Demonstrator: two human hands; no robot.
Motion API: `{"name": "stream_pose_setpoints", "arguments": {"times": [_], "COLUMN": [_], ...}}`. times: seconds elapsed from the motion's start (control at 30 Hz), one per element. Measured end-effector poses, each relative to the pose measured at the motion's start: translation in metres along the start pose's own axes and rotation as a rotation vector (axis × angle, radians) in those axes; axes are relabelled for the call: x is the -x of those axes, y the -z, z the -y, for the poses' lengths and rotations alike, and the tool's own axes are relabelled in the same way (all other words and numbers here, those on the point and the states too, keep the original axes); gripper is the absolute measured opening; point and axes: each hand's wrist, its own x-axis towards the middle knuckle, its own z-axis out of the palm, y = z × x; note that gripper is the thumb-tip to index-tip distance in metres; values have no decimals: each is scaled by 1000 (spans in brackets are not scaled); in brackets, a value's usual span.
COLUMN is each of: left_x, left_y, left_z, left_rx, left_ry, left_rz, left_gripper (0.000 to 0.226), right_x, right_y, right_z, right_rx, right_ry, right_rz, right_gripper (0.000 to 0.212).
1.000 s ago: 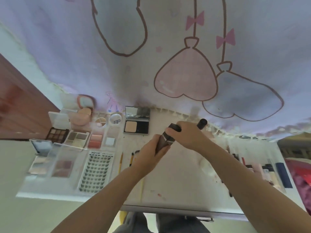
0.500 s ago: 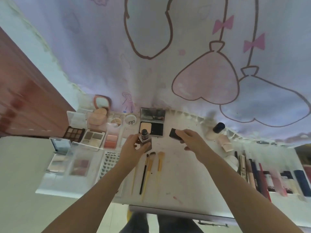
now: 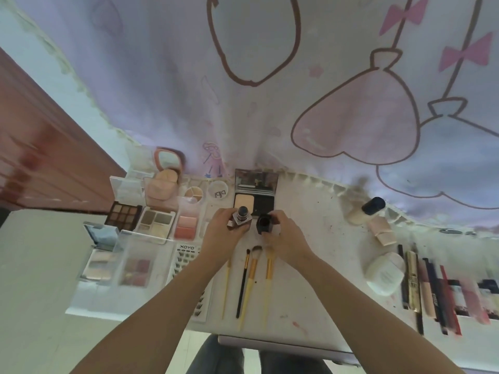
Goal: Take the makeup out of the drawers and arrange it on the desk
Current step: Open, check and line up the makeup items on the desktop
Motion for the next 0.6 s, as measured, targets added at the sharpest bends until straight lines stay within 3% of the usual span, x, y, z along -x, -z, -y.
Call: {"name": "stream_pose_setpoints", "arguments": {"times": [0.2,0.37,0.47,0.53,0.6], "left_x": [5,19,29,29,24], "left_y": [2,8,11,2,-21], "left_z": [3,0,-16,-42,-73], "left_rx": [-47,-93,-165,-166,-144], "left_ry": [-30,-70,-259,-443,-594], "left_rz": [8,-4,-133,-235,-237], "left_gripper": [41,72,77,68,58], "right_x": [-9,-2,14,24,29], "right_y": [-21,-9,27,62,103], "right_z": [-12,-7,-7,-10,-11], "right_rx": [190,155,183,270,332], "right_ry": [56,6,104,206,274], "right_rz": [-14,55,32,-54,-184], "right_gripper": [34,57,63,52,34]}}
